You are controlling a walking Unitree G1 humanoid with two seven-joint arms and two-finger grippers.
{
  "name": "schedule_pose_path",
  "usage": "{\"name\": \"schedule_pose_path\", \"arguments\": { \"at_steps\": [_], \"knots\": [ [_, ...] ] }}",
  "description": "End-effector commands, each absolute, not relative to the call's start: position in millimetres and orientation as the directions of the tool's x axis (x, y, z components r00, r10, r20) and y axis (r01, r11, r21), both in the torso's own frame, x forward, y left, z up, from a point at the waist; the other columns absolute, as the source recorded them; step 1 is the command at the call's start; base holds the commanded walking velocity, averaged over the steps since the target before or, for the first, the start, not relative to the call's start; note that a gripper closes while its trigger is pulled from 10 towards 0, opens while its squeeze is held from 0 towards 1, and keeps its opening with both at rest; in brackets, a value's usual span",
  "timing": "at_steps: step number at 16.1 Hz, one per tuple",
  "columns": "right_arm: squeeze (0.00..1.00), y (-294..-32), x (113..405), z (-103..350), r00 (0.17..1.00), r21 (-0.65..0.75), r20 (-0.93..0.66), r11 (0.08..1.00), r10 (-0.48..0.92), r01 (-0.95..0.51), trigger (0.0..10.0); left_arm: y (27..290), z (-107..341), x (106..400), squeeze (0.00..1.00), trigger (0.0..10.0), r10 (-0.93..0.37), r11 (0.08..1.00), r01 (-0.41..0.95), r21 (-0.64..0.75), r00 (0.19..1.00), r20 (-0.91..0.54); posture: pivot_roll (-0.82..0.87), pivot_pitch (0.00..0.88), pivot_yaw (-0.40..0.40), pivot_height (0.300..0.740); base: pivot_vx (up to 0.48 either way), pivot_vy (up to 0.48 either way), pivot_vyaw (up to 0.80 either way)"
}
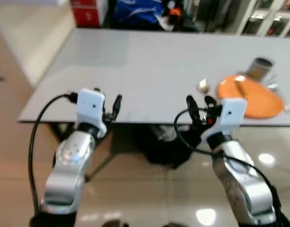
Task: Setting the table
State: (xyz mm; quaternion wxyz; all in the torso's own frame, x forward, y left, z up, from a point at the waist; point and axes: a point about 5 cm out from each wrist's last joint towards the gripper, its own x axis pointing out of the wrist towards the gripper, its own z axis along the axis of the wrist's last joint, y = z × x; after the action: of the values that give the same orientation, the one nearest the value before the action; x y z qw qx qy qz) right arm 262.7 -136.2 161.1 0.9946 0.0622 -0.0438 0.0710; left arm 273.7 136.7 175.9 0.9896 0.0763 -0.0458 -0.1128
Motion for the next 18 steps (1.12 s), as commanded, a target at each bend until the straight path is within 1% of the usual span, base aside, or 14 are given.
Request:
{"name": "schedule_pose_path", "arguments": {
  "at_steps": [1,4,5,6,7,9,10,12,15,18],
  "knots": [
    [1.0,-135.3,265.7,162.2,0.985,0.128,0.099,0.98,0.141,-0.153,10.0,138.1,179.4,272.7,1.0,10.0,-0.23,0.96,0.212,0.18,0.97,0.081,0.05,0.048,-0.023,0.74,0.0,0.48,0.0],
    [1.0,-129.8,267.2,164.1,0.979,0.116,0.096,0.975,0.177,-0.188,10.0,145.6,180.8,277.8,1.0,10.0,-0.189,0.965,0.168,0.202,0.978,0.092,0.04,0.046,-0.032,0.74,0.0,0.48,0.0],
    [1.0,-130.4,270.0,164.0,0.979,0.094,0.088,0.977,0.184,-0.192,10.0,145.3,182.4,280.4,0.47,10.0,-0.185,0.964,0.161,0.212,0.978,0.099,0.04,0.061,-0.034,0.74,0.0,0.48,0.0],
    [1.0,-131.1,270.6,163.2,0.979,0.087,0.083,0.978,0.184,-0.191,10.0,144.8,182.0,280.6,0.47,10.0,-0.185,0.964,0.161,0.214,0.978,0.097,0.04,0.061,-0.034,0.74,0.0,0.48,0.0],
    [0.0,-135.4,273.2,159.9,0.985,0.115,0.064,0.98,0.159,-0.165,10.0,140.0,184.2,277.4,0.0,10.0,-0.205,0.956,0.178,0.233,0.974,0.1,0.06,0.048,-0.043,0.74,0.0,0.48,0.0],
    [0.0,-132.0,274.4,157.5,0.984,0.114,0.056,0.978,0.172,-0.177,10.0,142.6,184.8,277.4,0.0,10.0,-0.195,0.957,0.166,0.239,0.975,0.103,0.06,0.047,-0.054,0.74,0.0,0.48,0.0],
    [0.0,-126.4,274.1,160.1,0.977,0.121,0.063,0.97,0.203,-0.209,10.0,145.8,186.6,278.9,0.0,10.0,-0.182,0.958,0.15,0.246,0.976,0.115,0.07,0.04,-0.058,0.74,0.0,0.48,0.0],
    [0.0,-123.7,274.5,158.3,0.971,0.114,0.056,0.965,0.232,-0.238,10.0,147.7,189.1,280.1,0.0,10.0,-0.169,0.959,0.133,0.25,0.978,0.127,0.08,0.041,-0.06,0.74,0.0,0.48,0.0],
    [0.0,-125.6,276.6,159.4,0.973,0.11,0.065,0.967,0.222,-0.228,10.0,145.0,190.8,278.2,0.0,10.0,-0.187,0.954,0.149,0.259,0.974,0.129,0.08,0.026,-0.048,0.74,0.0,0.48,0.0],
    [0.0,-125.1,274.0,162.6,0.971,0.098,0.078,0.968,0.224,-0.231,10.0,143.5,189.1,282.4,0.0,10.0,-0.19,0.955,0.154,0.253,0.974,0.127,0.06,0.024,-0.039,0.74,0.0,0.48,0.0]
  ]
}}
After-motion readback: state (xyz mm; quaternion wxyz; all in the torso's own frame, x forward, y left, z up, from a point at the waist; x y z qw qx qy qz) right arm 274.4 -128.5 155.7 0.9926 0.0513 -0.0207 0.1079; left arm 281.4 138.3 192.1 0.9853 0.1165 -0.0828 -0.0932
